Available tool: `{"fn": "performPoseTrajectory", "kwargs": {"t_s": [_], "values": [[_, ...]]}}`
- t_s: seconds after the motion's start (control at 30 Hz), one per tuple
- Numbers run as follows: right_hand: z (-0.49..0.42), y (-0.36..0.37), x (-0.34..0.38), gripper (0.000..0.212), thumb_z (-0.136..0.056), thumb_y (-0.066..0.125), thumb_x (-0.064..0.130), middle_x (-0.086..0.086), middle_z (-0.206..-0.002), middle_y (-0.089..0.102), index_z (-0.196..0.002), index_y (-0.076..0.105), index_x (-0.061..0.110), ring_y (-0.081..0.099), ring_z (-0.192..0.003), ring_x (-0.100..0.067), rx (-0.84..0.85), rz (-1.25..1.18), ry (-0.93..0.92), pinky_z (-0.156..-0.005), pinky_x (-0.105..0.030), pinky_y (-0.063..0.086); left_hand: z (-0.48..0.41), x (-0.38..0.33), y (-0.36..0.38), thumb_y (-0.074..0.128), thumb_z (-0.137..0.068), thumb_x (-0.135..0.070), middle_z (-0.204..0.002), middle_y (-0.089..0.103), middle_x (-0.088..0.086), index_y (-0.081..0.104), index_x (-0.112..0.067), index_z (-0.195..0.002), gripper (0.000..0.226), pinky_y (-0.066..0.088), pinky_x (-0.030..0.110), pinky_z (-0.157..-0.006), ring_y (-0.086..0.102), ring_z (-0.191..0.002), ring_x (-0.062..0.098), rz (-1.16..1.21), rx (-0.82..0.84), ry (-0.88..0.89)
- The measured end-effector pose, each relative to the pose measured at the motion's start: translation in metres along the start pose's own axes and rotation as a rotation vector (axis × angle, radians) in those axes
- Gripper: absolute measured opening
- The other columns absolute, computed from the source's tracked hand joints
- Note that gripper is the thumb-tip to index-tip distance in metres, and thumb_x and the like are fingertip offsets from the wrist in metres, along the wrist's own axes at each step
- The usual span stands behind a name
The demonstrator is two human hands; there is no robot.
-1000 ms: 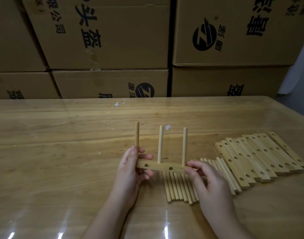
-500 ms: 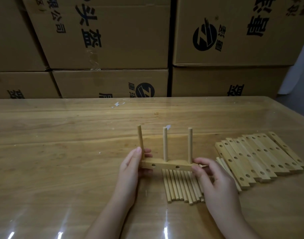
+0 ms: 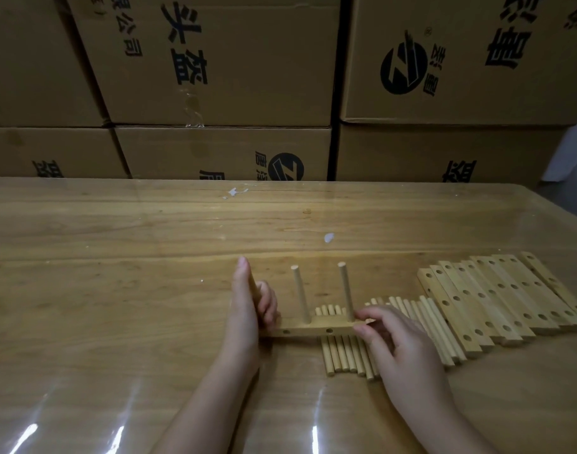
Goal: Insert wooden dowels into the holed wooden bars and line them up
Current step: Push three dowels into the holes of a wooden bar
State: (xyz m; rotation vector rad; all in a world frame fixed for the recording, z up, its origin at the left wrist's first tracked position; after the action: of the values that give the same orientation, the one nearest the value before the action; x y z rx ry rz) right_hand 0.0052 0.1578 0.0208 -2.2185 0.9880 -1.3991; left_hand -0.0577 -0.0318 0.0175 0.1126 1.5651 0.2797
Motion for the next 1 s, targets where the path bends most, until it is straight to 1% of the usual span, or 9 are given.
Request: {"fn": "performPoseTrajectory", "kwargs": {"t_s": [0.07,0.2,0.37,0.43,0.53,0.6,0.73,0.87,1.0], "values": [[0.0,0.0,0.002,0.016,-0.079,0.068,0.025,0.033,-0.089,0.055,-0.095,0.067,0.027,0.051,-0.087,0.005,0.015,0.073,-0.04,-0.08,-0.025,0.035,-0.003,0.001,-0.002,0.038,-0.076,-0.079,-0.038,0.031,0.001,0.035,-0.019,-0.038,0.071,0.03,0.03,-0.052,0.03,-0.037,0.014,0.007,-0.025,0.007],[-0.001,-0.002,-0.003,0.021,-0.077,0.072,0.024,0.031,-0.083,0.048,-0.098,0.069,0.024,0.052,-0.087,-0.004,0.022,0.151,-0.003,-0.085,-0.031,0.029,-0.005,0.007,-0.001,0.036,-0.068,-0.073,-0.038,0.045,0.006,0.047,-0.016,-0.04,0.065,0.046,0.03,-0.059,0.045,-0.04,0.018,-0.063,0.007,0.041],[-0.003,0.0,-0.005,0.023,-0.082,0.067,0.027,0.032,-0.084,0.044,-0.105,0.066,0.026,0.048,-0.09,0.0,0.084,0.135,0.039,-0.09,-0.027,0.026,-0.004,0.01,0.002,0.03,-0.072,-0.076,-0.058,0.065,0.022,0.06,-0.008,-0.059,0.076,0.051,0.028,-0.055,0.064,-0.053,0.029,-0.12,0.06,0.073],[-0.003,-0.001,-0.003,0.022,-0.083,0.066,0.027,0.034,-0.084,0.045,-0.105,0.066,0.026,0.047,-0.088,0.008,0.076,0.113,0.028,-0.087,-0.025,0.028,-0.003,0.011,-0.001,0.026,-0.074,-0.077,-0.061,0.067,0.02,0.059,-0.013,-0.052,0.075,0.052,0.03,-0.064,0.066,-0.06,0.029,-0.132,0.029,0.123],[-0.001,-0.002,0.001,0.021,-0.082,0.067,0.022,0.04,-0.088,0.045,-0.103,0.065,0.027,0.048,-0.088,0.018,0.03,0.052,-0.015,-0.08,-0.021,0.037,-0.005,0.009,-0.003,0.019,-0.082,-0.071,-0.07,0.07,0.013,0.045,-0.022,-0.042,0.069,0.043,0.047,-0.087,0.065,-0.081,0.04,-0.104,0.015,0.156],[-0.001,-0.003,0.001,0.024,-0.083,0.065,0.018,0.038,-0.093,0.05,-0.103,0.062,0.031,0.053,-0.087,0.014,-0.009,-0.008,-0.022,-0.077,-0.011,0.041,-0.006,0.007,-0.001,0.017,-0.082,-0.069,-0.074,0.071,0.006,0.044,-0.022,-0.043,0.067,0.039,0.047,-0.087,0.062,-0.088,0.04,-0.082,0.036,0.158],[-0.003,-0.01,-0.005,0.033,-0.084,0.064,0.012,0.022,-0.094,0.063,-0.098,0.057,0.041,0.058,-0.09,0.009,-0.107,-0.214,0.051,-0.071,-0.005,0.045,-0.004,0.006,0.004,0.02,-0.075,-0.077,-0.092,0.072,0.0,0.066,-0.021,-0.063,0.073,0.044,0.038,-0.082,0.064,-0.094,0.016,-0.042,0.116,0.084],[-0.005,-0.013,-0.008,0.034,-0.083,0.063,0.014,0.024,-0.096,0.063,-0.098,0.058,0.044,0.06,-0.093,0.007,-0.147,-0.297,0.074,-0.072,-0.005,0.045,0.002,0.006,0.01,0.024,-0.069,-0.079,-0.1,0.07,0.005,0.074,-0.024,-0.078,0.074,0.057,0.042,-0.071,0.065,-0.097,0.027,0.065,0.188,-0.058],[-0.004,-0.01,-0.01,0.034,-0.084,0.063,0.014,0.019,-0.098,0.064,-0.097,0.057,0.044,0.061,-0.092,0.006,-0.124,-0.315,0.079,-0.071,-0.005,0.045,0.0,0.007,0.009,0.025,-0.071,-0.077,-0.092,0.069,0.007,0.073,-0.016,-0.088,0.08,0.05,0.05,-0.084,0.062,-0.092,0.03,0.073,0.191,-0.064]]}}
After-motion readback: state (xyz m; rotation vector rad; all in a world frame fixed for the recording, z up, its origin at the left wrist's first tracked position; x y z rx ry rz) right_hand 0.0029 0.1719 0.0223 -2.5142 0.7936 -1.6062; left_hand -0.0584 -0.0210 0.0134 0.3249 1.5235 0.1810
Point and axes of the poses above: each hand's wrist, its own z-axis away from the middle knuckle, its own y-axis out of the palm, x = y × z, the point moved 3 cm from there along -z, towards the middle knuckle
